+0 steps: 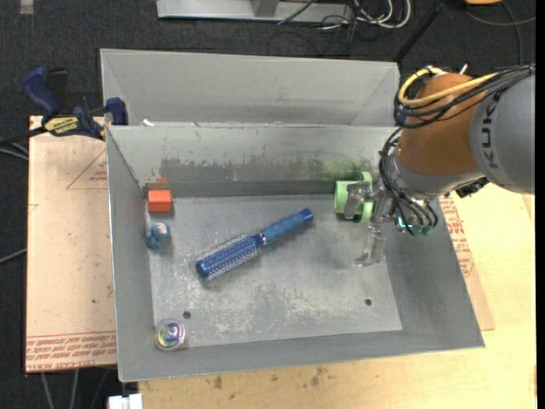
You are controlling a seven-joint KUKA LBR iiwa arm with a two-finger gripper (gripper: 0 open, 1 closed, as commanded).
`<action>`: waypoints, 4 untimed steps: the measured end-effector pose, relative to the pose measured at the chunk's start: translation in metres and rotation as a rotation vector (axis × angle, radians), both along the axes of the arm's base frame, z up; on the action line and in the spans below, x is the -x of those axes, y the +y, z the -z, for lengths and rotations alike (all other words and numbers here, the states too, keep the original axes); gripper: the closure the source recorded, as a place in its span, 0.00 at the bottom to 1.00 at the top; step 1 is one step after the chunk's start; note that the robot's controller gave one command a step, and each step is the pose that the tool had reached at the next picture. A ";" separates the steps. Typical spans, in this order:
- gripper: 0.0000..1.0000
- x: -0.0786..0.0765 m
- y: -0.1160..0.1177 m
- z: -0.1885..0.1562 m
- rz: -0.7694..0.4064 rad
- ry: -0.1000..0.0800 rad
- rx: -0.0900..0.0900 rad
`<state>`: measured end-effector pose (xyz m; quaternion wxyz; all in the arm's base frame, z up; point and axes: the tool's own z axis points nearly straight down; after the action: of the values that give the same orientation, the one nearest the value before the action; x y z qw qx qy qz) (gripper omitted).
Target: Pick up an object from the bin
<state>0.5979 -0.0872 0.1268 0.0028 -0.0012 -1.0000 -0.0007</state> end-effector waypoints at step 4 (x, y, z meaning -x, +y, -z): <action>1.00 -0.042 0.100 -0.070 -0.032 -0.016 0.001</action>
Offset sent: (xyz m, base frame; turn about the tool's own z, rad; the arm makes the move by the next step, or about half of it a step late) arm 0.0406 0.0588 -0.0102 0.0206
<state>0.6399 0.0128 0.1972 -0.0052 0.0150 -0.9999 -0.0001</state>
